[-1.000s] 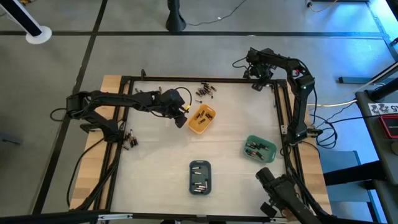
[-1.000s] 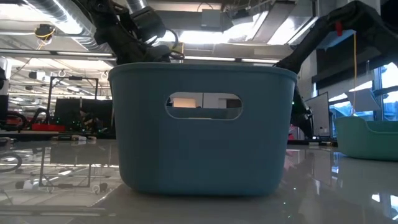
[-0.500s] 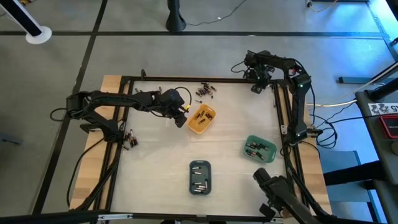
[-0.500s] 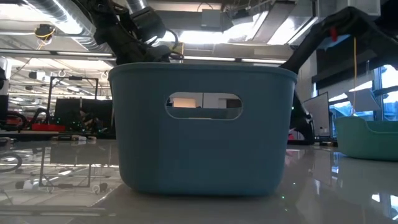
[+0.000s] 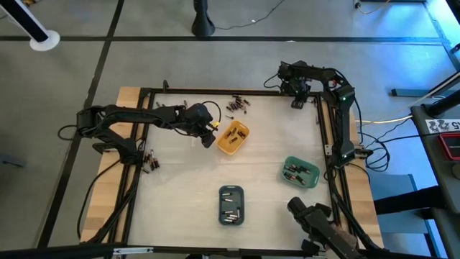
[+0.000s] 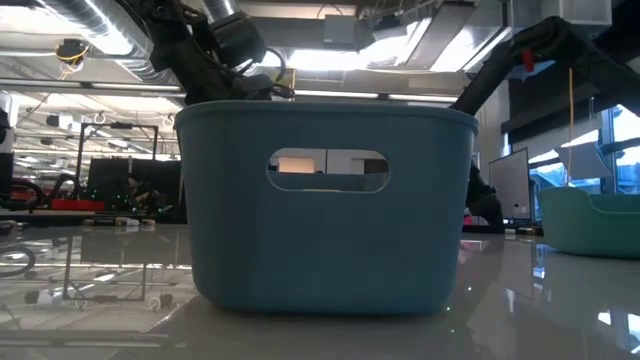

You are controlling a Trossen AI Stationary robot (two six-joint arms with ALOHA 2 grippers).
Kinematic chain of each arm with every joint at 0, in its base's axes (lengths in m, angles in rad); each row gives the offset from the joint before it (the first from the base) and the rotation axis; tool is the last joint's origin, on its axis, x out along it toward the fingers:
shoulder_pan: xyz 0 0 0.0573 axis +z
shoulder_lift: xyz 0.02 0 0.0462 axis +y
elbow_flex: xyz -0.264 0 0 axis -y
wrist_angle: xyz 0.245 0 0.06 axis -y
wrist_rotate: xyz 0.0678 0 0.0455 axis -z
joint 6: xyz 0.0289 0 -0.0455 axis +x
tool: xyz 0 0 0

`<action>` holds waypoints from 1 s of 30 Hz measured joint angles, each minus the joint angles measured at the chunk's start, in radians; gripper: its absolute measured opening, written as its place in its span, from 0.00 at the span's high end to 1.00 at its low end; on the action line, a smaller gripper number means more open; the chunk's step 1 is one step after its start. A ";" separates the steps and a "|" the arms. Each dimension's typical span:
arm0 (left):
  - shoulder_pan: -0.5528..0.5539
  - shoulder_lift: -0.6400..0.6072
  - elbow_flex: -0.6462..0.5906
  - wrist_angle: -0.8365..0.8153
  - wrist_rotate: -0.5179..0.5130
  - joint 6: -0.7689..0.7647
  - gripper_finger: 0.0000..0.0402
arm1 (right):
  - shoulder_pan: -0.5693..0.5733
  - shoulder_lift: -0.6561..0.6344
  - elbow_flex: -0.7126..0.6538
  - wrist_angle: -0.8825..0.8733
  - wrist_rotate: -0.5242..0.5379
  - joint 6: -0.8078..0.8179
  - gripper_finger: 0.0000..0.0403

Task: Sort batteries
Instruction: Put the silver battery into the blue bin

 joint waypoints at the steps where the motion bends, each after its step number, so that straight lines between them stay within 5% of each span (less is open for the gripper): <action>1: 0.000 0.000 0.000 -0.001 0.000 -0.002 0.59 | 0.000 0.000 0.000 -0.002 -0.005 0.000 0.69; 7: -0.002 0.000 0.000 -0.012 0.000 -0.006 0.59 | 0.002 0.002 0.000 -0.039 -0.075 -0.015 0.73; 14: -0.002 0.000 0.000 -0.018 0.000 -0.007 0.59 | 0.003 0.000 0.000 -0.058 -0.138 -0.014 0.96; 21: -0.002 0.000 0.000 -0.018 0.000 -0.007 0.59 | 0.004 -0.044 -0.008 -0.060 -0.122 0.027 0.96; 30: -0.002 0.000 0.000 -0.015 0.000 0.006 0.59 | 0.037 -0.272 -0.008 -0.100 -0.334 0.067 0.97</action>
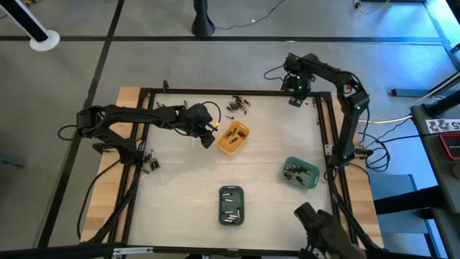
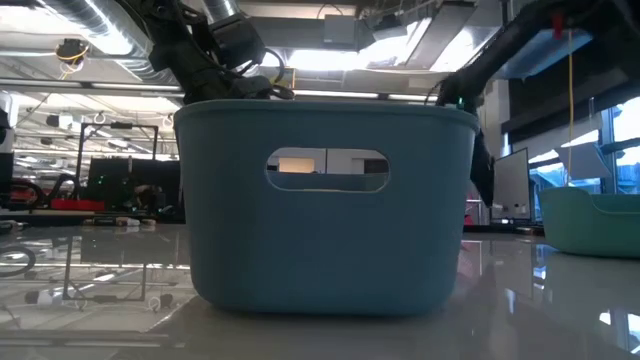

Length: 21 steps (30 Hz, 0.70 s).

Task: Sort batteries
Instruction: Put the silver battery into the blue bin

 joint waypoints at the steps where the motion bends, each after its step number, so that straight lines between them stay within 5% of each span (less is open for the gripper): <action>1: 0.000 0.000 0.000 0.000 0.000 0.003 0.59 | 0.016 -0.032 0.000 -0.002 -0.025 0.003 0.97; 11: -0.030 0.000 0.000 0.001 0.000 0.056 0.59 | 0.355 -0.215 0.003 -0.002 -0.448 0.063 0.97; 21: -0.112 0.000 0.000 0.000 -0.004 0.128 0.59 | 0.891 -0.233 -0.024 0.331 -0.464 0.200 1.00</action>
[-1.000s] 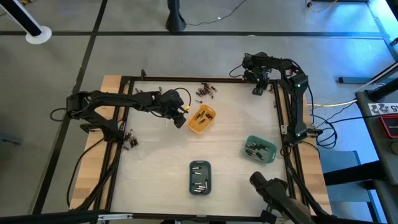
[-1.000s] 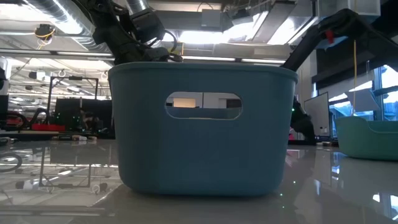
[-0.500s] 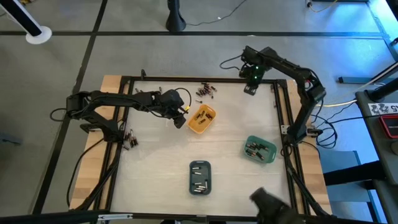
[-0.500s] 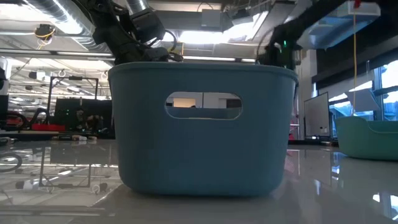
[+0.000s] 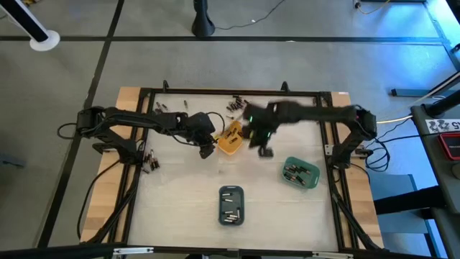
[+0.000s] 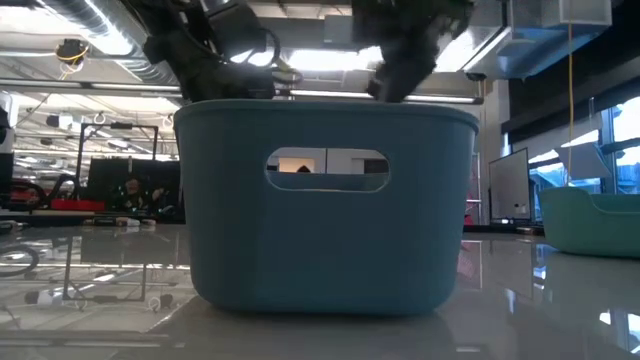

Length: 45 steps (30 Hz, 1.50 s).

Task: Sort batteries
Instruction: Put the silver battery into the blue bin

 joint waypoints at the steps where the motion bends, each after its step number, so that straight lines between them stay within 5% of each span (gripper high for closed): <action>1: -0.008 0.000 0.000 0.000 -0.005 0.000 0.59 | 0.039 0.000 -0.010 0.042 0.009 0.027 1.00; 9: -0.046 -0.005 0.001 -0.073 -0.071 0.031 0.59 | 0.151 -0.007 -0.059 0.121 0.349 0.230 0.99; 13: -0.146 -0.106 0.000 -0.538 0.203 -0.187 0.59 | 0.151 -0.042 -0.059 -0.002 0.349 0.309 0.99; 16: -0.391 -0.198 -0.002 -0.729 0.265 -0.428 0.59 | 0.161 -0.063 -0.059 -0.023 0.354 0.341 0.99; 20: -0.616 -0.299 0.000 -0.681 0.122 -0.703 0.59 | 0.176 -0.073 -0.077 0.112 0.397 0.335 0.99; 25: -0.791 -0.304 0.001 -0.553 -0.006 -0.946 0.59 | 0.225 -0.074 -0.102 0.222 0.324 0.341 0.99; 36: -0.983 -0.068 0.000 -0.439 0.175 -1.285 0.59 | 0.534 -0.074 -0.178 0.389 0.457 0.504 0.99; 45: -1.059 -0.038 0.000 -0.528 0.257 -1.280 0.59 | 0.757 -0.074 -0.210 0.574 0.683 0.650 0.99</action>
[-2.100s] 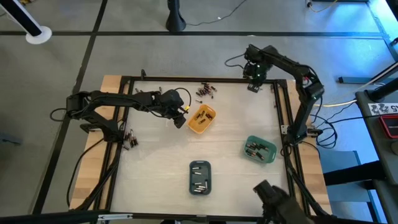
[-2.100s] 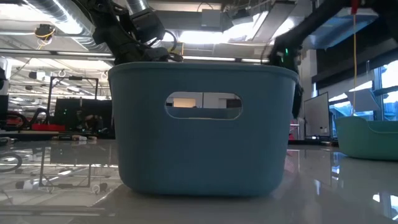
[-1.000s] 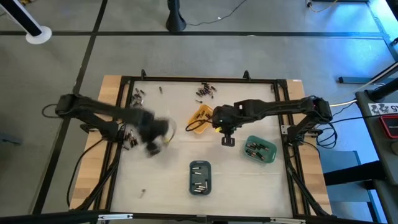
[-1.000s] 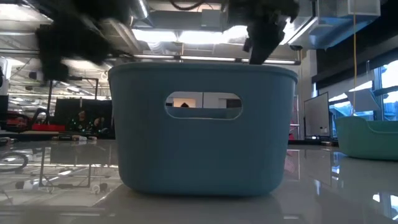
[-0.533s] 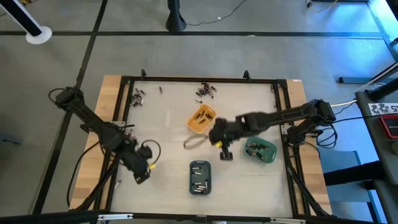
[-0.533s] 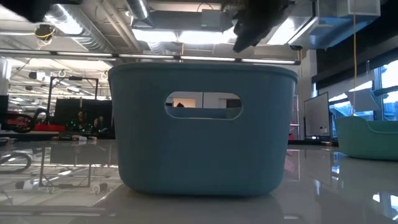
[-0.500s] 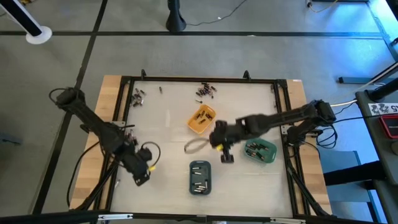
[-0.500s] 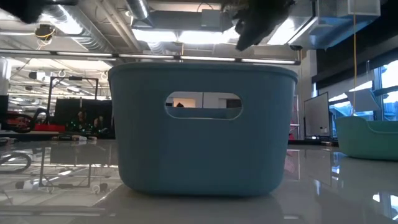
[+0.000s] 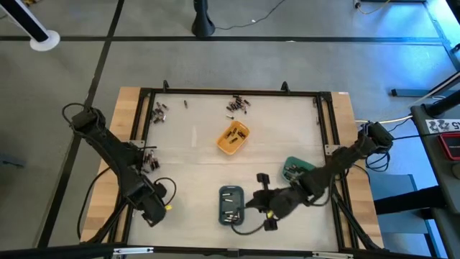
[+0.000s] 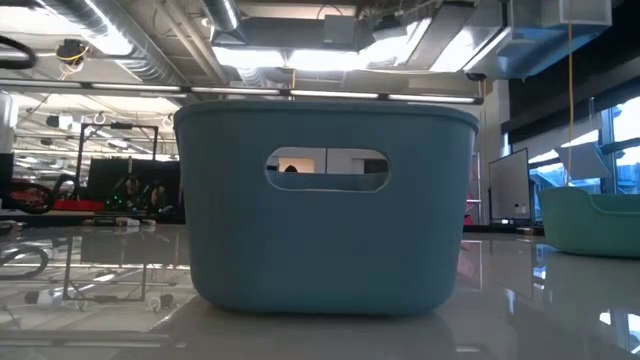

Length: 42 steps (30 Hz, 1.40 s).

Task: Sort batteries
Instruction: Put the silver battery into the blue bin

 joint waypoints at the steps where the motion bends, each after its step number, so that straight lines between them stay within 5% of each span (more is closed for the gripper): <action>1: -0.010 0.000 0.000 -0.021 0.008 0.026 0.59 | 0.014 0.000 0.000 0.006 0.015 0.003 0.99; 21: -0.014 0.000 0.000 -0.043 0.094 0.508 0.59 | 0.104 0.000 0.000 0.060 0.090 0.090 0.99; 34: 0.016 0.190 0.000 -0.040 0.423 0.697 0.58 | 0.127 0.001 0.000 0.048 0.134 0.107 0.99; 42: 0.041 0.262 0.000 -0.048 0.440 0.829 0.58 | 0.127 0.012 0.000 0.036 0.134 0.107 0.99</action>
